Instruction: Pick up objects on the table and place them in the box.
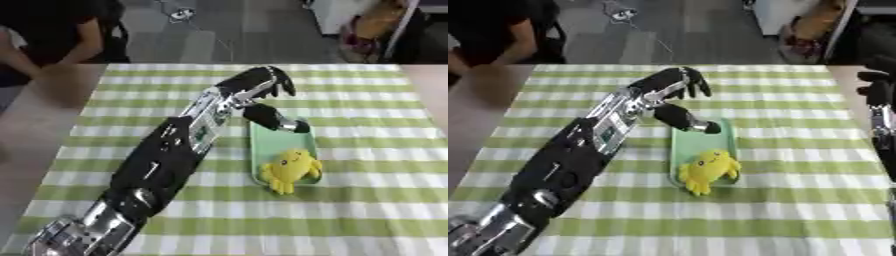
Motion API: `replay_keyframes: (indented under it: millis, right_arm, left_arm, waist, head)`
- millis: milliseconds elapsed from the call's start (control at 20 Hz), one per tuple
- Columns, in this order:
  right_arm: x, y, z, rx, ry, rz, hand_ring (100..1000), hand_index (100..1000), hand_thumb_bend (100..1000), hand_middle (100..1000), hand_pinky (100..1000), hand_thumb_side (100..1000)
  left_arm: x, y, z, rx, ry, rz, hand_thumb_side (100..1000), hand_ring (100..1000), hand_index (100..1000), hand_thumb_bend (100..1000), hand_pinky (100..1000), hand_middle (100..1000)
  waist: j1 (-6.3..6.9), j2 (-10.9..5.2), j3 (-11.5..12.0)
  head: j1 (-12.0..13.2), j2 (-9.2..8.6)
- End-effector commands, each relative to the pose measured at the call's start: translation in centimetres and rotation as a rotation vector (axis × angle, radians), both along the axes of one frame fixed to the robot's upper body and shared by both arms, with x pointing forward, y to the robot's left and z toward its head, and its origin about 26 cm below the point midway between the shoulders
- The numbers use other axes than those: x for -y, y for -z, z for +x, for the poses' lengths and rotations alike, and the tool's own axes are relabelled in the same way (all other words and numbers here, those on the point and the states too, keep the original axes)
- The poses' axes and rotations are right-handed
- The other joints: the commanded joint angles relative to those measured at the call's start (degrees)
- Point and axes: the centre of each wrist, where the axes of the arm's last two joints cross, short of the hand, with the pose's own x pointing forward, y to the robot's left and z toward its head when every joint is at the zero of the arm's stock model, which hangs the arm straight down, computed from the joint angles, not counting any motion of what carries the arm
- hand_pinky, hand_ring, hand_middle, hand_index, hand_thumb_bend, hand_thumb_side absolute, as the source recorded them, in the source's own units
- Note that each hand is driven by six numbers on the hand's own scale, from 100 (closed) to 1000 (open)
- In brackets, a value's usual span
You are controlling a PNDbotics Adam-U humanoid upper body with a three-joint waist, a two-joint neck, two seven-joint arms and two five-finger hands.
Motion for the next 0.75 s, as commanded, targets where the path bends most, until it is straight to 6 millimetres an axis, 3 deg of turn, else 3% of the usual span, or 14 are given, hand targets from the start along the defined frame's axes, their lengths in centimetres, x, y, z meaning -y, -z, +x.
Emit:
replay_keyframes:
  millis: [50, 600, 750]
  right_arm:
    - [-0.11, -1.04, -0.07, 0.037, -0.010, -0.008, 763, 868, 210, 778, 692, 830]
    - [-0.05, -0.96, -0.08, 0.034, -0.005, -0.009, 762, 868, 211, 778, 692, 831]
    - [0.02, -0.89, -0.09, 0.032, -0.002, -0.009, 762, 868, 213, 778, 692, 832]
  left_arm:
    - [-0.01, -0.97, 0.09, 0.029, 0.002, -0.004, 668, 616, 748, 803, 565, 713]
    - [-0.38, -1.37, 0.01, 0.044, -0.011, -0.023, 673, 619, 751, 787, 572, 716]
    - [-0.80, -1.93, -0.12, 0.067, -0.031, -0.086, 684, 432, 675, 756, 504, 551]
  waist:
    - [-0.15, -0.57, 0.09]
    - [-0.18, -0.60, 0.39]
    - [-0.25, -0.63, 0.65]
  head:
    - [0.21, -0.56]
    - [0.06, -0.67]
    - [0.03, -0.72]
